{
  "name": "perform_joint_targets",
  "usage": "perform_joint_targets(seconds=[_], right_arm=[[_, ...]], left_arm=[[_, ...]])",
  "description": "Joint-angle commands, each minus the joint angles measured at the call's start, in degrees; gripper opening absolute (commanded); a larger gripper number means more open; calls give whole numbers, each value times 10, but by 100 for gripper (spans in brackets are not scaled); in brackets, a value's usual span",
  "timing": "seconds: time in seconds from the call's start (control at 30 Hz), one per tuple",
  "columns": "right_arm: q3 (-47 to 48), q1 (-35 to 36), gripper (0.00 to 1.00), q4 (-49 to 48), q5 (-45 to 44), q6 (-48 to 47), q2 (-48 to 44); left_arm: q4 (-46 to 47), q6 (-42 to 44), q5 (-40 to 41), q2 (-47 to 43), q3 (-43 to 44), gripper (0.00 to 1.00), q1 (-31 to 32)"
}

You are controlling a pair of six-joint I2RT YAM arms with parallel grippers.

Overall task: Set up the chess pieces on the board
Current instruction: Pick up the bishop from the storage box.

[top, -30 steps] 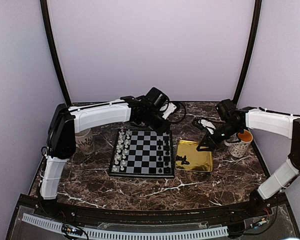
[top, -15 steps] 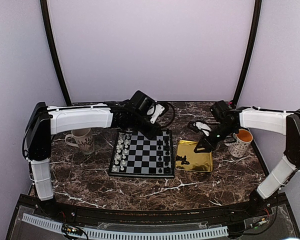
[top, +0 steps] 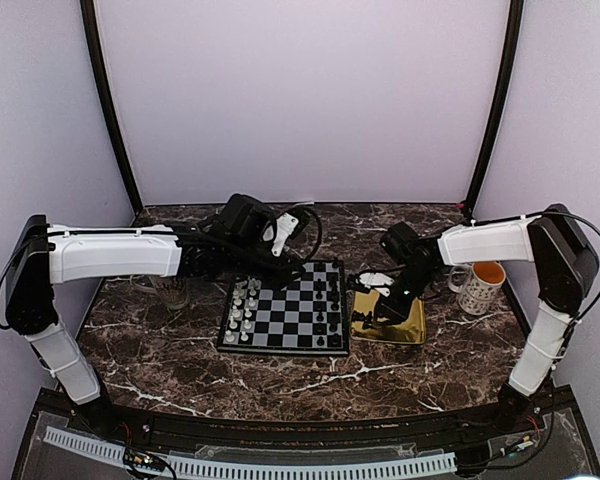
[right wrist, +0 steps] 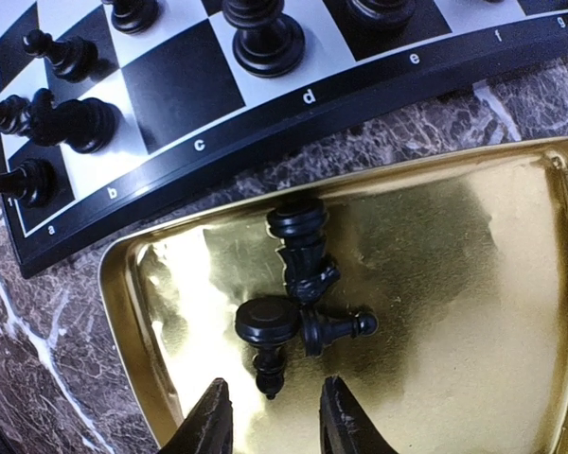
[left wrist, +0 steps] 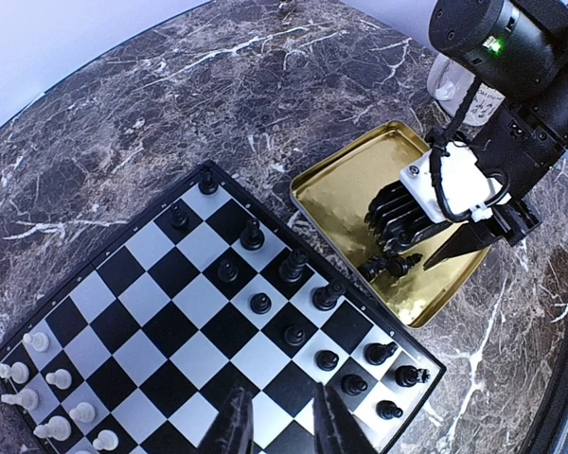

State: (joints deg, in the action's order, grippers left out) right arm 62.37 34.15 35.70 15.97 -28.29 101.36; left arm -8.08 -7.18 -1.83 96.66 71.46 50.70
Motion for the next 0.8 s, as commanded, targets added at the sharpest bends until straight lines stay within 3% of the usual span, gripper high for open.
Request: perform_joint_targets(seconds=[0.0, 0.27, 0.6, 0.77], right_arm=[[19, 10, 31, -7, -22, -5, 17], [15, 23, 27, -18, -35, -6, 34], [-17, 34, 10, -48, -111, -5, 28], [-16, 31, 6, -20, -106, -12, -10]], left_arm=[[34, -13, -13, -30, -23, 24, 2], [48, -16, -13, -28, -28, 24, 2], [68, -21, -22, -28, -36, 24, 3], [89, -6, -45, -26, -44, 25, 3]])
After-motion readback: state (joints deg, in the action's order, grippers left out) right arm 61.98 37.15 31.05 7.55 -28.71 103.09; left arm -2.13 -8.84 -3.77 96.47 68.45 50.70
